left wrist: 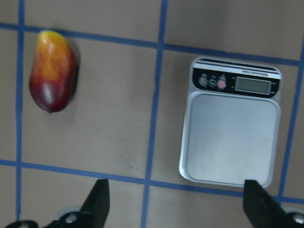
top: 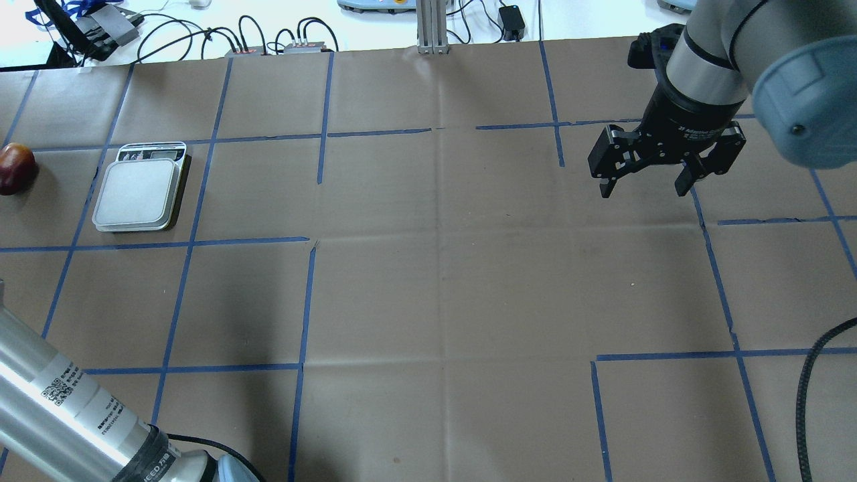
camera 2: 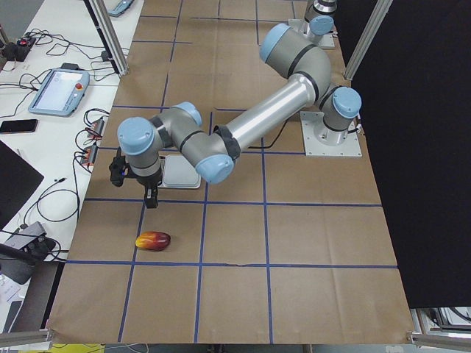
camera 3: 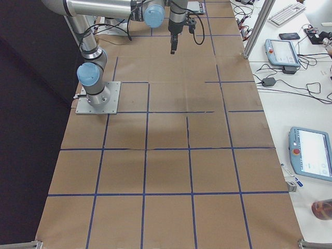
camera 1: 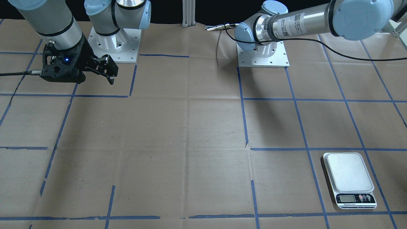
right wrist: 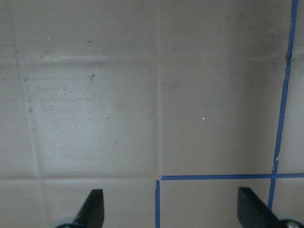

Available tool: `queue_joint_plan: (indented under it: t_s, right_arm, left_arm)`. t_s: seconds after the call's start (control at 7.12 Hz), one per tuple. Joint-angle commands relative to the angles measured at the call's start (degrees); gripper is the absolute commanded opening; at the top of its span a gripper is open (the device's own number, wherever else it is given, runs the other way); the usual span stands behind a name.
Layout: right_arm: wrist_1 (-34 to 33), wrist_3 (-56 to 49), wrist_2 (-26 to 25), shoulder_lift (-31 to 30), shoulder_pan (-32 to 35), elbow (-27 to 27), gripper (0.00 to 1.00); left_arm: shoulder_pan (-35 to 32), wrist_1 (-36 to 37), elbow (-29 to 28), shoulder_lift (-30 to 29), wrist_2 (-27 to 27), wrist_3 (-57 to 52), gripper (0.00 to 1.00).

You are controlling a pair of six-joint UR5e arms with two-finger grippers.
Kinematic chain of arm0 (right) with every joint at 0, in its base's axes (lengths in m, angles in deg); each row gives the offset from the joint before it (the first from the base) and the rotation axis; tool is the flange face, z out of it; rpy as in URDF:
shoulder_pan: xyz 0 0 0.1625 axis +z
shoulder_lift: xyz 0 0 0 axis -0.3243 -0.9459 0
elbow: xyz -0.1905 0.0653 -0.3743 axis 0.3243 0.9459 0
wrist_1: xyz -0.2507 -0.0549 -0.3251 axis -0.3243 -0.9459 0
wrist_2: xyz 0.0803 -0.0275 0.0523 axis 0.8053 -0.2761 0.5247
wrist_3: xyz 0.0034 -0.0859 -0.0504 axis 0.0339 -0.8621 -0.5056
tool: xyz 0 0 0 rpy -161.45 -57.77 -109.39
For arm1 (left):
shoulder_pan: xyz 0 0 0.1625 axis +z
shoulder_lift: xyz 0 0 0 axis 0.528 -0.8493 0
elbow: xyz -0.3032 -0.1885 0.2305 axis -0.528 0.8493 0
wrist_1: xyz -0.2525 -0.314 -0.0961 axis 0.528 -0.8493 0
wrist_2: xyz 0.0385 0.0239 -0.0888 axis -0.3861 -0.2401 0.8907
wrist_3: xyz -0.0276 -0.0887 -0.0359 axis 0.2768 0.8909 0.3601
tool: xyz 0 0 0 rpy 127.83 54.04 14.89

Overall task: Weigh mango
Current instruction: 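Move the left gripper toward the red-yellow mango beside the scale, then lower the left gripper and grasp the red-yellow mango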

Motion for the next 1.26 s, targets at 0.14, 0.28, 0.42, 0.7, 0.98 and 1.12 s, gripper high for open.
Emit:
queue_joint_plan:
  t_s: [0.14, 0.28, 0.42, 0.7, 0.98, 1.12]
  right_arm:
    - [0.00, 0.00, 0.00, 0.00, 0.01, 0.00, 1.00]
    - [0.00, 0.00, 0.00, 0.00, 0.01, 0.00, 1.00]
    - [0.00, 0.00, 0.00, 0.00, 0.01, 0.00, 1.00]
    - [0.00, 0.00, 0.00, 0.00, 0.01, 0.00, 1.00]
    - [0.00, 0.00, 0.00, 0.00, 0.01, 0.00, 1.00]
    - [0.00, 0.00, 0.00, 0.00, 0.01, 0.00, 1.00]
  left_arm:
    - [0.59, -0.25, -12.42, -11.01, 0.08, -1.78, 0.99]
    - [-0.03, -0.25, -12.43, -12.25, 0.08, -1.69, 0.99]
    - [-0.21, -0.25, -12.08, -13.91, -0.18, -1.60, 0.99]
    - [-0.12, -0.25, -12.43, -16.38, -0.80, -1.60, 0.99]
    - [-0.04, -0.25, -12.43, -16.56, -0.54, -1.60, 0.96]
    - [0.05, -0.25, -12.52, -16.48, -0.80, -1.60, 0.58]
